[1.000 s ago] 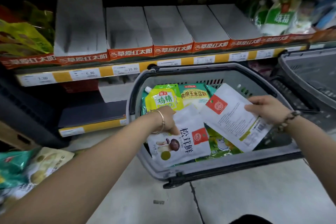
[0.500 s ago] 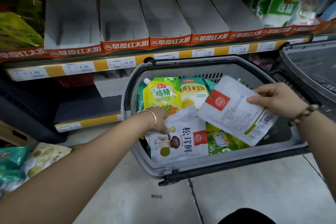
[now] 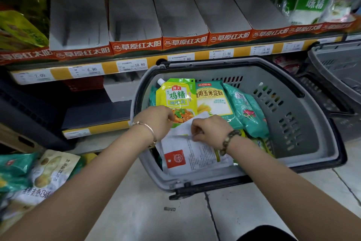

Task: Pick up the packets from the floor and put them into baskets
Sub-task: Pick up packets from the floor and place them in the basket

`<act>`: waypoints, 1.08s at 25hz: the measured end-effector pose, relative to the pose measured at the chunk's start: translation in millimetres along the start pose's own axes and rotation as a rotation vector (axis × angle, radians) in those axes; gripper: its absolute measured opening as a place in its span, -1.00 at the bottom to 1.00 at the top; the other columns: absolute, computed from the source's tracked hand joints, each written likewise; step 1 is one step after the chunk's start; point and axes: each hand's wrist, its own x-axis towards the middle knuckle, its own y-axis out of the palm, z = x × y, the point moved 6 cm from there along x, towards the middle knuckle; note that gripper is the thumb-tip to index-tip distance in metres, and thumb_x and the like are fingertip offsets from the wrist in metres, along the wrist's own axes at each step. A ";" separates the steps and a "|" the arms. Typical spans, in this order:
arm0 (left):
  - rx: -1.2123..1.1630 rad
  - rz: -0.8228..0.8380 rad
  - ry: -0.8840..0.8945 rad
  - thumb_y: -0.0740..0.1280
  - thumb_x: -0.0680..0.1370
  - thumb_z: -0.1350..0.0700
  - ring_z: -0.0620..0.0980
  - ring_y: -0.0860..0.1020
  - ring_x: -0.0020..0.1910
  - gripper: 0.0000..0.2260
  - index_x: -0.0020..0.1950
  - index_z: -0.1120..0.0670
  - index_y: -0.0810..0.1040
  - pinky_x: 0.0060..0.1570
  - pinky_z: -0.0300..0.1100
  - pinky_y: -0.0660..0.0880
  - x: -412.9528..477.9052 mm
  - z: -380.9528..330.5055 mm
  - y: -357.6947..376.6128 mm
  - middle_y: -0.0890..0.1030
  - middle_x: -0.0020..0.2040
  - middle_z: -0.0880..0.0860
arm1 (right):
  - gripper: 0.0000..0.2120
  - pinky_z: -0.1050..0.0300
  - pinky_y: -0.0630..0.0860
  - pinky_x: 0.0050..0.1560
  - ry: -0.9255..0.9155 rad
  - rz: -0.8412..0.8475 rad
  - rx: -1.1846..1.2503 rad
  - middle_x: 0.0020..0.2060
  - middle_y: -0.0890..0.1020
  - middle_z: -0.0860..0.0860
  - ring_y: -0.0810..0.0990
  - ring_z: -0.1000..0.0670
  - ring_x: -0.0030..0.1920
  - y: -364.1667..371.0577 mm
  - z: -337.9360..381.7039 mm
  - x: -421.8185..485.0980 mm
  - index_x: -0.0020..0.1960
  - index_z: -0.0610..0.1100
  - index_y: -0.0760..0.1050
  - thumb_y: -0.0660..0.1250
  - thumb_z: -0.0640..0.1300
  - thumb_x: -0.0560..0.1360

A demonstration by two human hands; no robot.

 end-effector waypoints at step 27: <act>0.125 0.091 0.040 0.20 0.57 0.02 0.09 0.01 0.52 -0.42 0.52 0.09 0.06 0.44 0.02 0.06 -16.1 -23.7 45.0 0.01 0.55 0.12 | -0.03 -0.22 -0.20 0.43 0.132 0.263 -0.105 0.53 -0.15 0.00 -0.16 -0.04 0.51 32.2 -15.6 4.5 0.52 0.02 -0.23 0.13 0.46 0.36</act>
